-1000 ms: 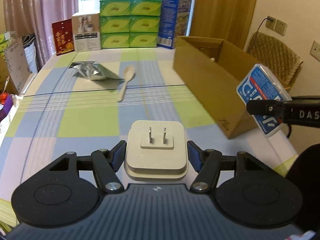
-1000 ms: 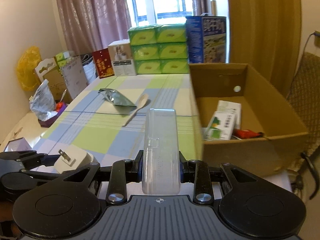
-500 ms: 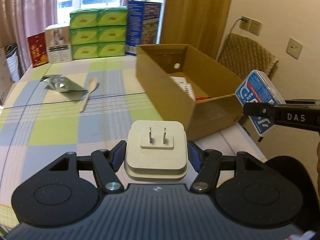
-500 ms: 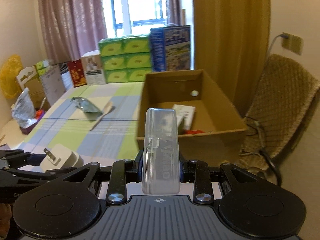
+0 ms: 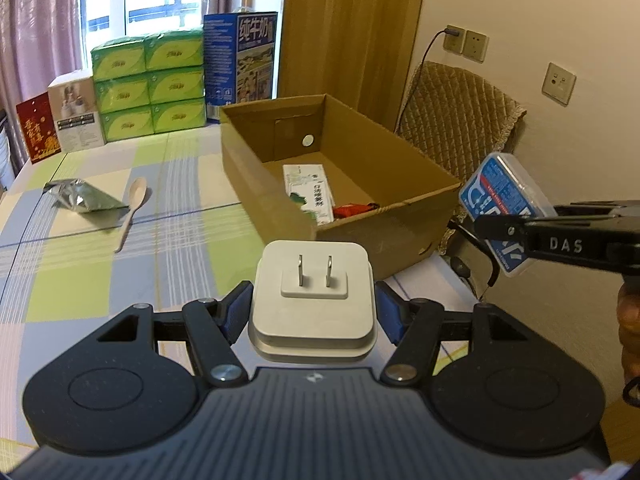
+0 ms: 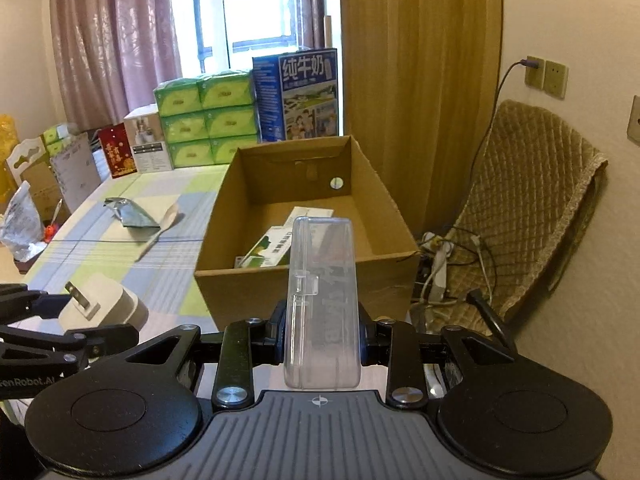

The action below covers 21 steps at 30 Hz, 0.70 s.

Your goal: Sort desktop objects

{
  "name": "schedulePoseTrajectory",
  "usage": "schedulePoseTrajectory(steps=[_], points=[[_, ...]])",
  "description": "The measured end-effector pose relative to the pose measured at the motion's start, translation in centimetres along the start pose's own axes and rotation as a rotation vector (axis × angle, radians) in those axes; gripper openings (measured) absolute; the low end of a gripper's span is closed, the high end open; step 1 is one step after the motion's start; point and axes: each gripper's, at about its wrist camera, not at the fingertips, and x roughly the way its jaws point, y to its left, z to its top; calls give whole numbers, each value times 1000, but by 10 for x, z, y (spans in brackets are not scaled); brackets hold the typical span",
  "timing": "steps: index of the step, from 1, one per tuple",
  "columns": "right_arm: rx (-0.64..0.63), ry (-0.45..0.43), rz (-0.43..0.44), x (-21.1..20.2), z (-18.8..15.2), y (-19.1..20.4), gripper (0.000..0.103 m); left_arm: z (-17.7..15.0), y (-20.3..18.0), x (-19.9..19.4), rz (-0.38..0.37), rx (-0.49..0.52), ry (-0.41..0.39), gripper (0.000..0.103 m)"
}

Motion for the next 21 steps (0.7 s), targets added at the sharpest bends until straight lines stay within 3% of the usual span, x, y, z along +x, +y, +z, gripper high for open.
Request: schedulePoseTrajectory(steps=[21], points=[[-54,15,-18,18,29,-6,28,41,-6,15,-27,12,-14,60]])
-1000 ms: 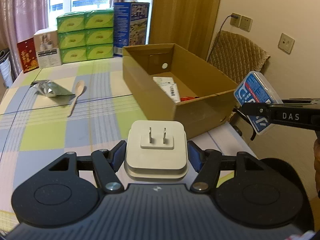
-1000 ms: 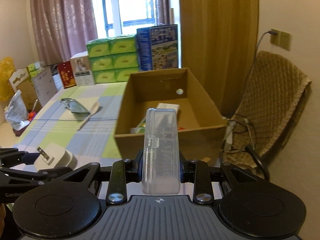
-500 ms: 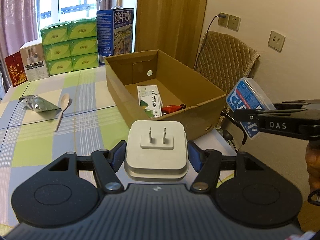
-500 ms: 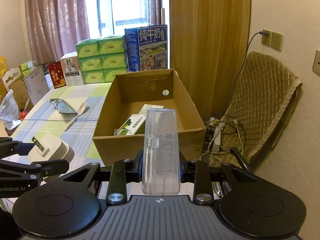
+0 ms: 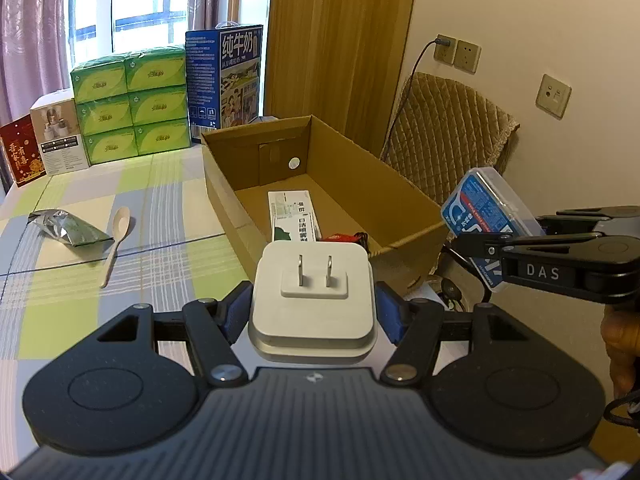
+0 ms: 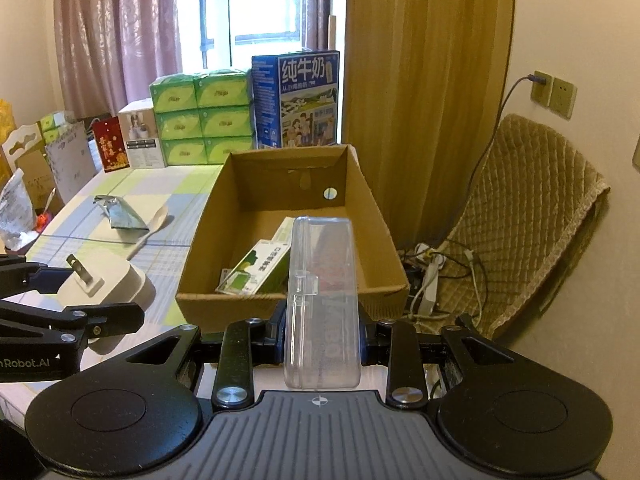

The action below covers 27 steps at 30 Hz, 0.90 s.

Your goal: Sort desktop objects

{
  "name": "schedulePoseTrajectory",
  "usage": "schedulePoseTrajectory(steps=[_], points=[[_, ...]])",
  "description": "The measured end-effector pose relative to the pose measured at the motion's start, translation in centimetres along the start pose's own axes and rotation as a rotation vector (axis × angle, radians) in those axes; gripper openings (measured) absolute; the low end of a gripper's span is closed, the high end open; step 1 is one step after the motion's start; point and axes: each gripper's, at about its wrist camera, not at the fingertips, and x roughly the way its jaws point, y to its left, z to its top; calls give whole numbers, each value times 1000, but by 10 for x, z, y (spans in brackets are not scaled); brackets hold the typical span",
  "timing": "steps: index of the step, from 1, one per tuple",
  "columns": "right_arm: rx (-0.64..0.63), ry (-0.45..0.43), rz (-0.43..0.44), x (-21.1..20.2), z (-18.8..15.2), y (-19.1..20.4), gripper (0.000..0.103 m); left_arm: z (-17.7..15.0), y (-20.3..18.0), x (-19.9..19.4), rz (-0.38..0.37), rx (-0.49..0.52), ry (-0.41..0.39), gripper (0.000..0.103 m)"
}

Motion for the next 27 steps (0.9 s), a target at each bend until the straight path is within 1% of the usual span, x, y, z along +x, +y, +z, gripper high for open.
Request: schedulePoseTrajectory(steps=[14,27], points=[[-27,32,4,42,30,-9,28,30,9,34,-10,0,9,60],[-59,59,7,75,47,-20,28,47,14,68,-17,12,30,60]])
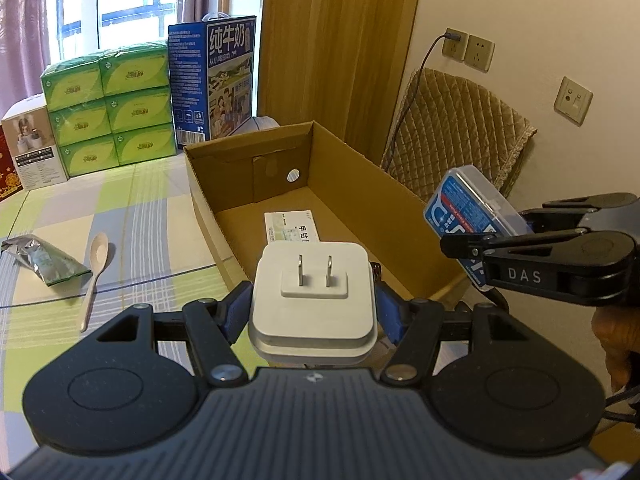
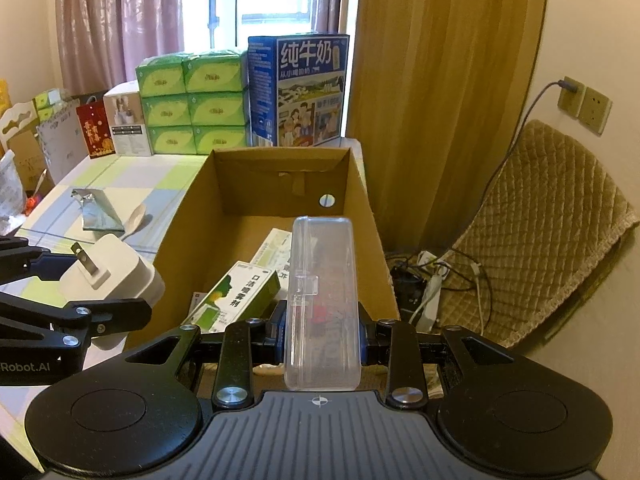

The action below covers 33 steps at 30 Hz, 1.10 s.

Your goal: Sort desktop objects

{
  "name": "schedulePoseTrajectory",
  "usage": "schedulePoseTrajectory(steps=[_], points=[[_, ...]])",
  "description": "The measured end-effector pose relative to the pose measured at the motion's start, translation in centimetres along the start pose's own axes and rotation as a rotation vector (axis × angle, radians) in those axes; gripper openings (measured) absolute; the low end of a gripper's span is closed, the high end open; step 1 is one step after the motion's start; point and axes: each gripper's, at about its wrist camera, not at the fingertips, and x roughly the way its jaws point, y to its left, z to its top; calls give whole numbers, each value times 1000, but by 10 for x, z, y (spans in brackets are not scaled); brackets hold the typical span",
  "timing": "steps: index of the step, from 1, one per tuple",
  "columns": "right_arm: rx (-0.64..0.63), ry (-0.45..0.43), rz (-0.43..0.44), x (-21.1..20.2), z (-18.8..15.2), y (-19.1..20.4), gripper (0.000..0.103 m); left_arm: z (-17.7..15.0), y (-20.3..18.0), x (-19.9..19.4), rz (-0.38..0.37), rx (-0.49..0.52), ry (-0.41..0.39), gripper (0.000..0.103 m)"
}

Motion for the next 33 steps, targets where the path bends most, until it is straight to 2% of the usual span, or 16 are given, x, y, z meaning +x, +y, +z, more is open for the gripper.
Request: schedulePoseTrajectory(steps=[14,28,33], points=[[8,24,28,40,28,-5,28,31,26,52,-12,29,34,60],[43,56,29,70,43,-20,28,62,38,109,-26,50,48,60],[38,65,31,77,46,-18,28,72,47,108,-19,47,28,61]])
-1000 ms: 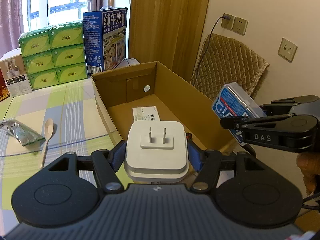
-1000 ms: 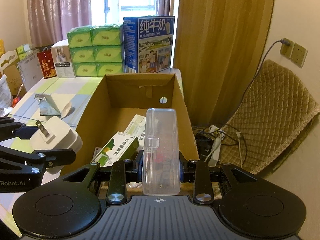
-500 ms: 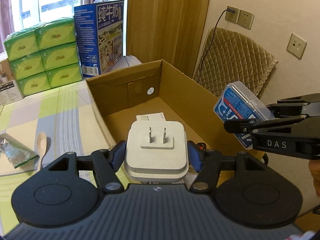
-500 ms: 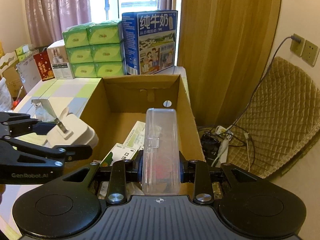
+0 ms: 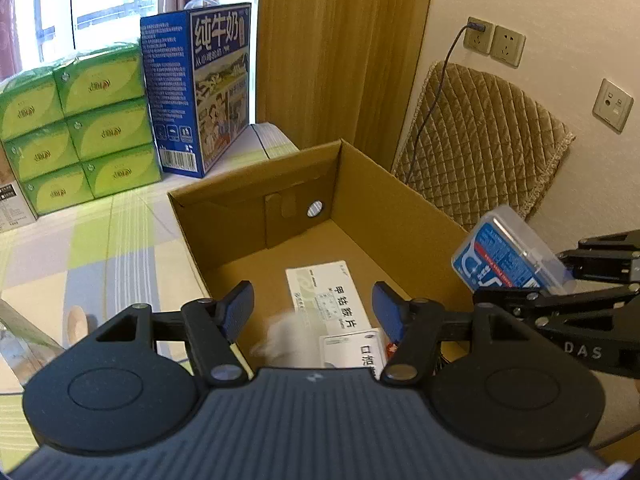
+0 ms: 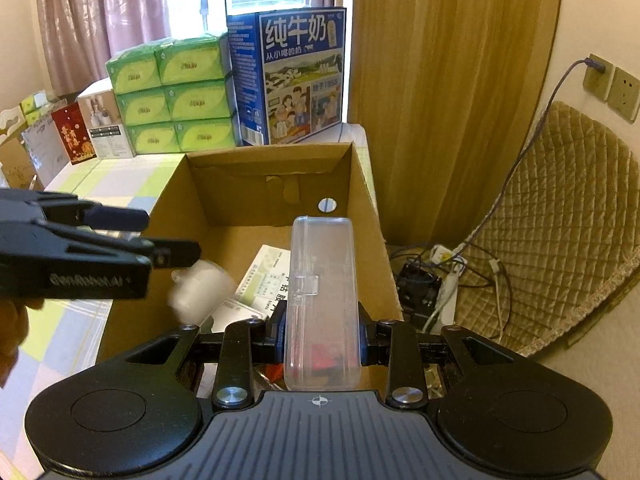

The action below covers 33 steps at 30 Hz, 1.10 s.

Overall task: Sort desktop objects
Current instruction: 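Lower the white plug adapter into the box with the left tool while the right tool drops the clear case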

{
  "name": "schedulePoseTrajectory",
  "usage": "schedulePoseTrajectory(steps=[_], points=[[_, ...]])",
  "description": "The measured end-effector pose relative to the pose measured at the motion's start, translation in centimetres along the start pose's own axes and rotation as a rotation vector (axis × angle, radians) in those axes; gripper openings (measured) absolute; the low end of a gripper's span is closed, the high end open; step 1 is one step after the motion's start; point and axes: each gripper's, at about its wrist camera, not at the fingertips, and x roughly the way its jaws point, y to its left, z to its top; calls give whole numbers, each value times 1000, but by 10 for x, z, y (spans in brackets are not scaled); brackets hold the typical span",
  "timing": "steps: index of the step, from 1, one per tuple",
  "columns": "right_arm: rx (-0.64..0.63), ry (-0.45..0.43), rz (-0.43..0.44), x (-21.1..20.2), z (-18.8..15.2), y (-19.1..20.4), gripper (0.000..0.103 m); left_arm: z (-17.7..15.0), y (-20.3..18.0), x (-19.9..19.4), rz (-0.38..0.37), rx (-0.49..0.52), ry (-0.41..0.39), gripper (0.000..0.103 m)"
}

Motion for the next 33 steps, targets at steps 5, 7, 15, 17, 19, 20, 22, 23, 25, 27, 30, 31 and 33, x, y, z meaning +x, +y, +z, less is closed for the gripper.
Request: schedulePoseTrajectory(steps=[5,7,15,17,19,20,22,23,25,27,30,31,33], points=[[-7,11,9,8,2,6,28,-2,9,-6,12,-4,2,61],[-10,16,14,12,2,9,28,-4,11,-8,20,-3,3,61],[-20,4,26,23,11,17,29,-9,20,-18,27,-10,-5,64],[-14,-11,26,22,14,15,47,-10,22,-21,27,-14,-8,66],[-3,-35,26,16,15,13,64,-12,24,-24,26,-17,-9,67],[-3,-44,29,12,15,13,64,-13,25,-26,27,-19,-8,67],[-3,-48,27,6,14,12,64,-17,26,-29,29,-24,-5,67],[-4,-47,25,3,13,12,64,-19,27,-30,29,-27,-2,68],[-6,-41,22,-2,10,13,65,-23,28,-35,29,-36,-1,71],[-8,-32,24,-9,6,16,67,-27,28,-42,28,-44,-3,73],[-21,-20,13,-20,1,23,74,-32,29,-54,33,-50,-7,75],[-25,-18,11,-24,-1,26,75,-35,29,-59,35,-51,-9,76],[-35,-17,5,-32,-4,32,82,-38,30,-68,41,-53,-12,78]])
